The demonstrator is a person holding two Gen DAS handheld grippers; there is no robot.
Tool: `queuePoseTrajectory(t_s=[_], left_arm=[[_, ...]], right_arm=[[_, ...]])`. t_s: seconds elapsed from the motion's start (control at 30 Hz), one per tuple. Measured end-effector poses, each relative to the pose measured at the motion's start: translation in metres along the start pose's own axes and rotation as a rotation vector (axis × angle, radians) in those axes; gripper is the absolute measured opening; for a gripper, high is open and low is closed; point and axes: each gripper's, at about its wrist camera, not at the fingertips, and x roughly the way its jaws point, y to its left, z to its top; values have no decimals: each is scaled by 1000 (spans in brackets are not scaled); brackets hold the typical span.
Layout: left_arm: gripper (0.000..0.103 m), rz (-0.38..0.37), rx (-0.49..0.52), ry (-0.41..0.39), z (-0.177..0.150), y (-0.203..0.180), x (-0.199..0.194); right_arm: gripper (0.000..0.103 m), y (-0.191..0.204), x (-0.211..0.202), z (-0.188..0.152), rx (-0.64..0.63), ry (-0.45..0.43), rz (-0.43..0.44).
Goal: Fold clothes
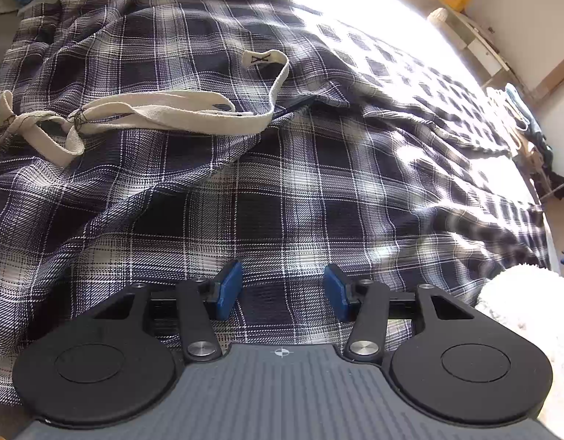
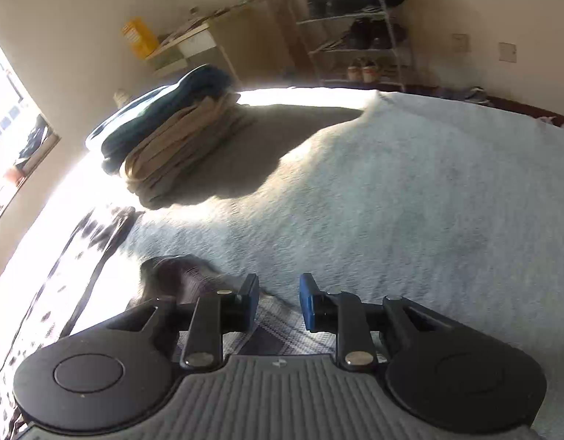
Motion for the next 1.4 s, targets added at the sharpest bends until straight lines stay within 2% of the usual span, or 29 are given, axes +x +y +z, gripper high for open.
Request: queuePoseTrajectory(t_s=[0.07,0.17,0.3,0.37,0.43,0.5,0.57,0.6,0.63,0.67,0.7,0.73,0.87,0.93,1.0,1.03,1.07,1.13,1.17,1.27,1.4], left_arm=[[50,2,3,-2,-1,-1,-1],[50,4,5,-8,-2,-2,-2],[50,-3,3,-11,-4,1,-3],[50,-7,3,-6,-4,2,-3],[50,-10,5,-1,-3,2,-3],[50,-11,7,3,-2,2,-2],[50,-10,9,4,-2,2,-1],[50,-9,9,4,-2,2,-1],[50,-8,9,3,-2,2,-1],[50,-7,8,2,-2,1,-1],[50,-7,6,1,-2,1,-1],[50,-6,4,1,-2,1,-2],[50,-6,2,0,-2,1,-1],[50,-6,1,-1,-2,2,-1],[51,-8,0,-2,-2,1,0],[51,-10,1,-2,-2,1,0],[51,-11,3,-2,-2,1,0],[52,-15,5,-3,-2,2,0],[52,-17,6,-3,-2,2,0],[52,-24,-2,-7,-3,3,-1],[52,-26,-2,-9,-3,3,-1]], right_arm=[[44,35,21,9,-53,61,21],[45,64,48,22,-75,92,-36],[45,55,70,35,68,113,-58],[45,49,76,35,99,137,-55],[46,48,78,34,72,133,-55],[51,48,80,34,50,120,-51],[59,47,85,34,43,135,-22],[58,47,88,33,31,152,-11],[53,49,92,31,7,173,-5],[24,53,94,27,-29,190,-7],[9,58,93,22,-70,195,-14],[7,64,89,17,-114,180,-11],[7,96,39,-18,-385,-9,-14],[9,106,15,-47,-529,-64,0],[23,114,-2,-76,-678,-71,6],[43,116,-7,-88,-746,-69,5],[56,117,-13,-100,-805,-71,4],[57,117,-23,-119,-903,-54,18],[57,115,-26,-120,-907,-20,49],[56,103,-39,-107,-842,5,113],[56,92,-48,-85,-803,-14,115]])
